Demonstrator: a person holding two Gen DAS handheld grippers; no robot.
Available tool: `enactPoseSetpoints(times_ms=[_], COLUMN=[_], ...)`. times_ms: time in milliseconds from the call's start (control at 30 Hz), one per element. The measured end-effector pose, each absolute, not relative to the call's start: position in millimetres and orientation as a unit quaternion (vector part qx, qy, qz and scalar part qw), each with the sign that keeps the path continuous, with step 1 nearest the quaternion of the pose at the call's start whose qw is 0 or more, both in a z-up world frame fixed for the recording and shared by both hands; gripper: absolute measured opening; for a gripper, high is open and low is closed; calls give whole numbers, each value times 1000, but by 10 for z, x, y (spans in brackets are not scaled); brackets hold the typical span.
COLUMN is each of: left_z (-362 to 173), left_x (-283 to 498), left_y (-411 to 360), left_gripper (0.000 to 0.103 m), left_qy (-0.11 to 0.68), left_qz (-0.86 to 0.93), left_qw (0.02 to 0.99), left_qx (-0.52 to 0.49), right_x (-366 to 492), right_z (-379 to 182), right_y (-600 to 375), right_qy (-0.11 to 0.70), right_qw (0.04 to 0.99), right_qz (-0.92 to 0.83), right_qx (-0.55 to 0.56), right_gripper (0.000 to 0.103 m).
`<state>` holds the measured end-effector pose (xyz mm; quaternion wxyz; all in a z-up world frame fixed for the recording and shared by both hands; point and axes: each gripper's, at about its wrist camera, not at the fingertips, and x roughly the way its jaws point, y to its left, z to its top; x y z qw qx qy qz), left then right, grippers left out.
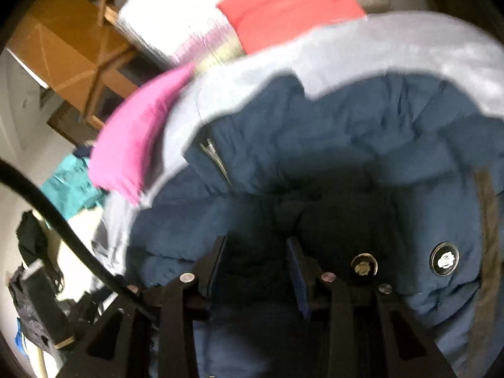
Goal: Fold large clothes
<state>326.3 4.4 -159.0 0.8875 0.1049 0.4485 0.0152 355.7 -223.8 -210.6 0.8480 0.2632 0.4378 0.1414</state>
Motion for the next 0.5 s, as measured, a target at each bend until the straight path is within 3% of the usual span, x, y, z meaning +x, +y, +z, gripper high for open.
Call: enactPoseSetpoints(times_ms=[200, 500], left_z=[-1436, -1165], left_x=[3191, 2957], left_y=[76, 59], left_gripper=[92, 92], left_qy=[428, 376], left_qz=[7, -2], left_qw=[899, 922], left_qx=[92, 95], right_x=[3389, 2928], right_z=[-1959, -1843], right_y=[-2384, -2402], right_qy=[427, 457], right_qw=[843, 839], right_qz=[158, 178], right_qx=[287, 237], right_gripper=[43, 40])
